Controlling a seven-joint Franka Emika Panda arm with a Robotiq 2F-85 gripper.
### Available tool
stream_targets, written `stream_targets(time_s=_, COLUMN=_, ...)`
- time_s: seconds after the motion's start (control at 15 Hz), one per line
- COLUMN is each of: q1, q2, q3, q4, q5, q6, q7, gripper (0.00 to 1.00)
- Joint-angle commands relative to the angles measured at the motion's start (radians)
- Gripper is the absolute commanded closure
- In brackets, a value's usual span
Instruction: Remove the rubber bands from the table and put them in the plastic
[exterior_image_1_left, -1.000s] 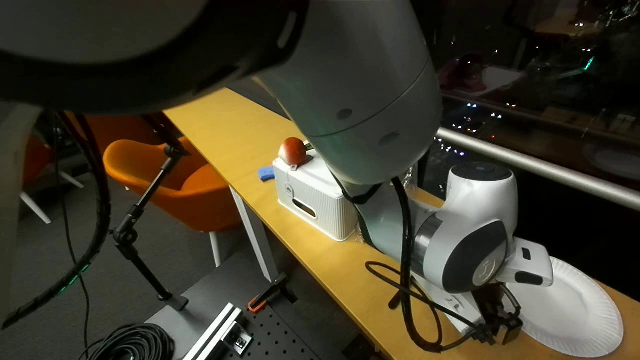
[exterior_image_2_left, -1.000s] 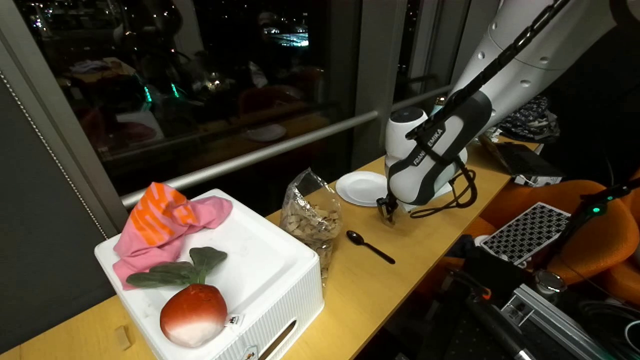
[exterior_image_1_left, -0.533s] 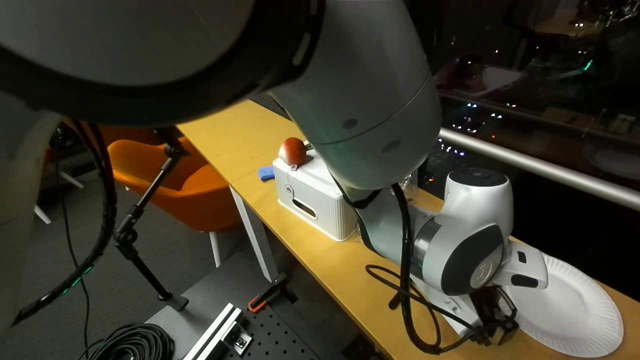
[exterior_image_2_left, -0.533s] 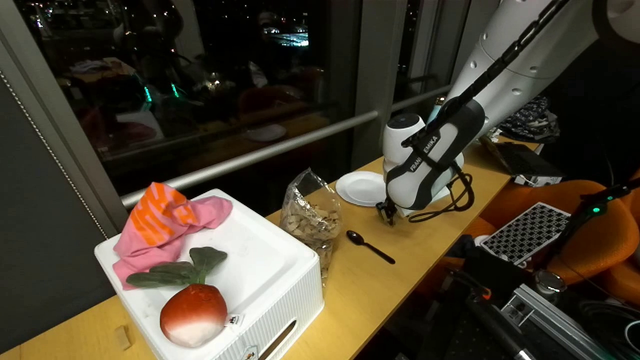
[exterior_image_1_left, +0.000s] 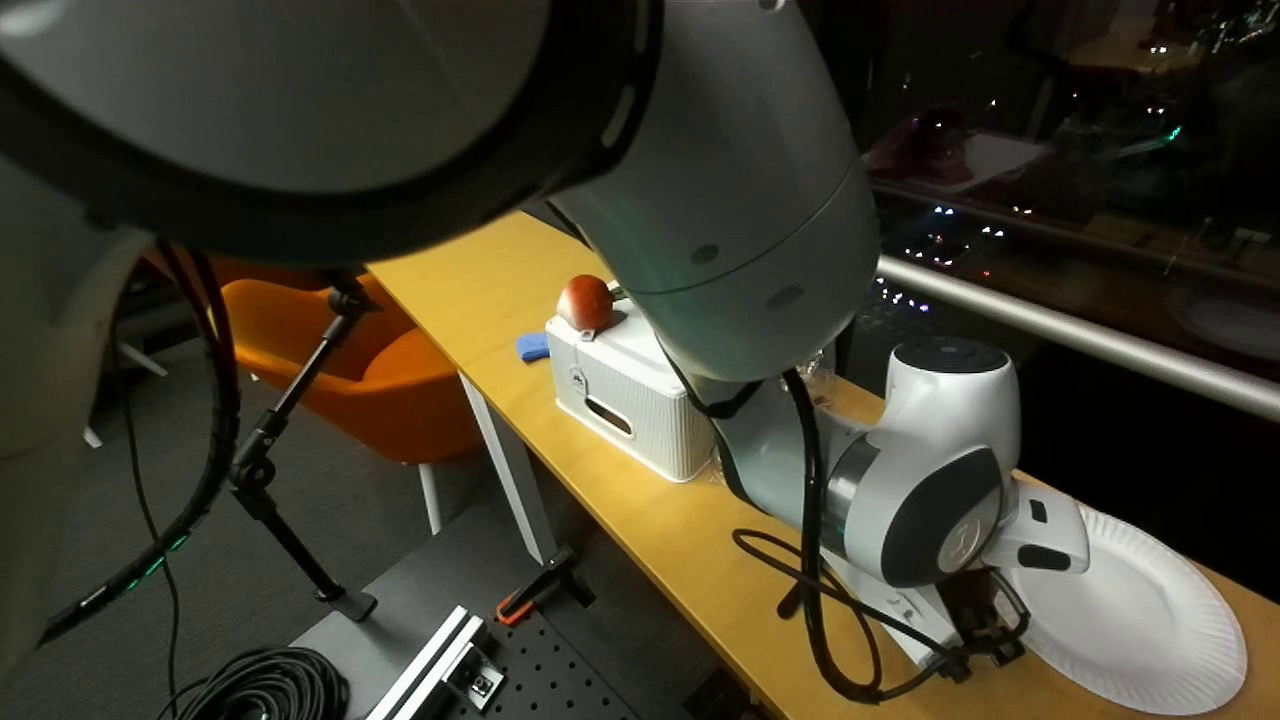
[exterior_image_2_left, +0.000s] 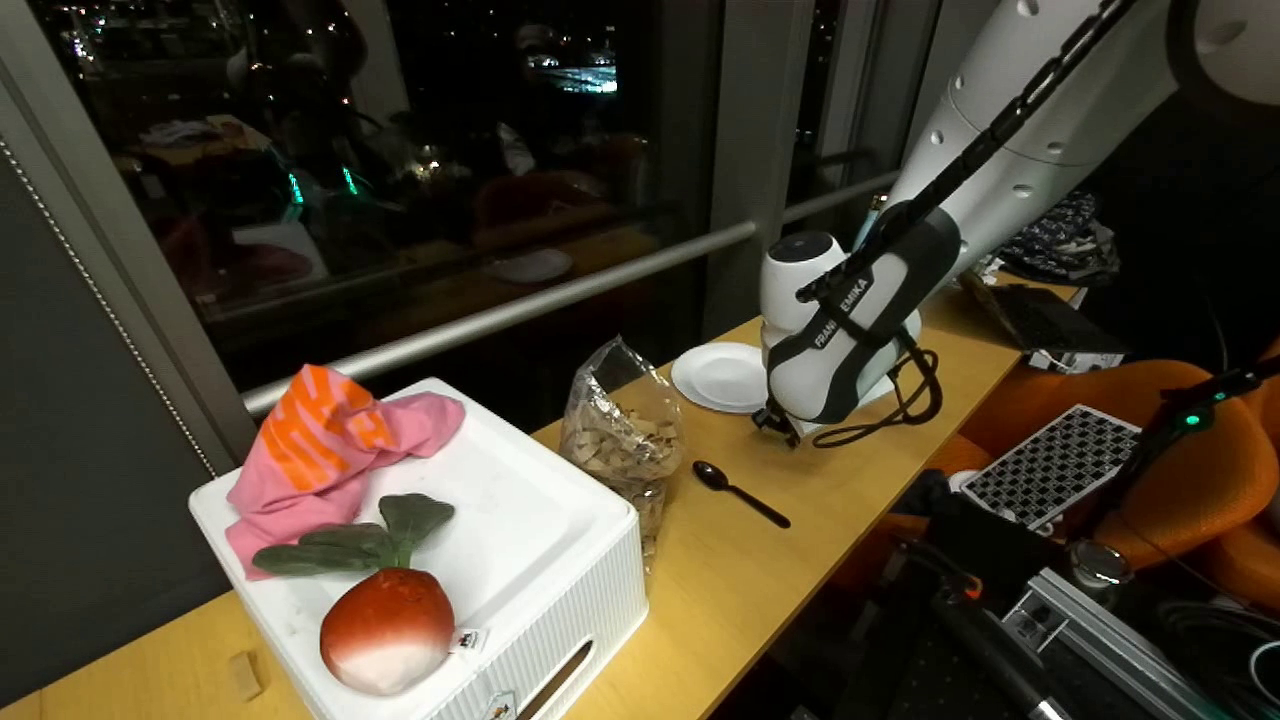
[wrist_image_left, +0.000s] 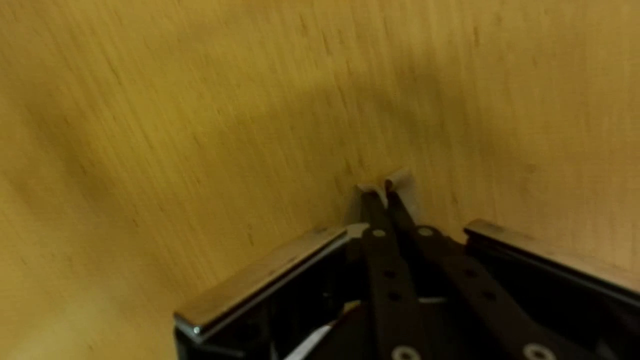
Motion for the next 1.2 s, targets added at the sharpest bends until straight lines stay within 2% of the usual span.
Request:
stream_targets(time_s=0.0, q1=0.018, q2=-0.021, q3=-0.002, q4=-0.013, q5=-0.002, q6=0.005, q7=0.007, gripper=1.0)
stream_targets(time_s=0.33, q1=0.073, q2=-0.148, q3=-0.025, q4=-0.092, q5=-0.026, q6=-0.003, q7=0.017, gripper=0.99)
stream_targets(time_s=0.53, q1=0.111, q2=-0.285, q3=-0.041, q4=-0.16, q5=-0.05, q6=-0.022, q7=0.035, gripper=0.99)
stream_targets(time_s=0.73, q1=0.123, q2=-0.409, q3=-0.026, q4=-0.19, q5=-0.1, q6=-0.02, q7=0.049, gripper=0.99)
stream_targets(time_s=0.93, q1=0.106, q2=-0.501, q3=0.042, q4=-0.188, q5=-0.137, q6=-0.027, q7=0.04, gripper=0.99)
stream_targets(time_s=1.13, q1=0.091, q2=-0.578, q3=0.161, q4=-0.184, q5=-0.101, q6=-0.04, q7=-0.021, gripper=0.99)
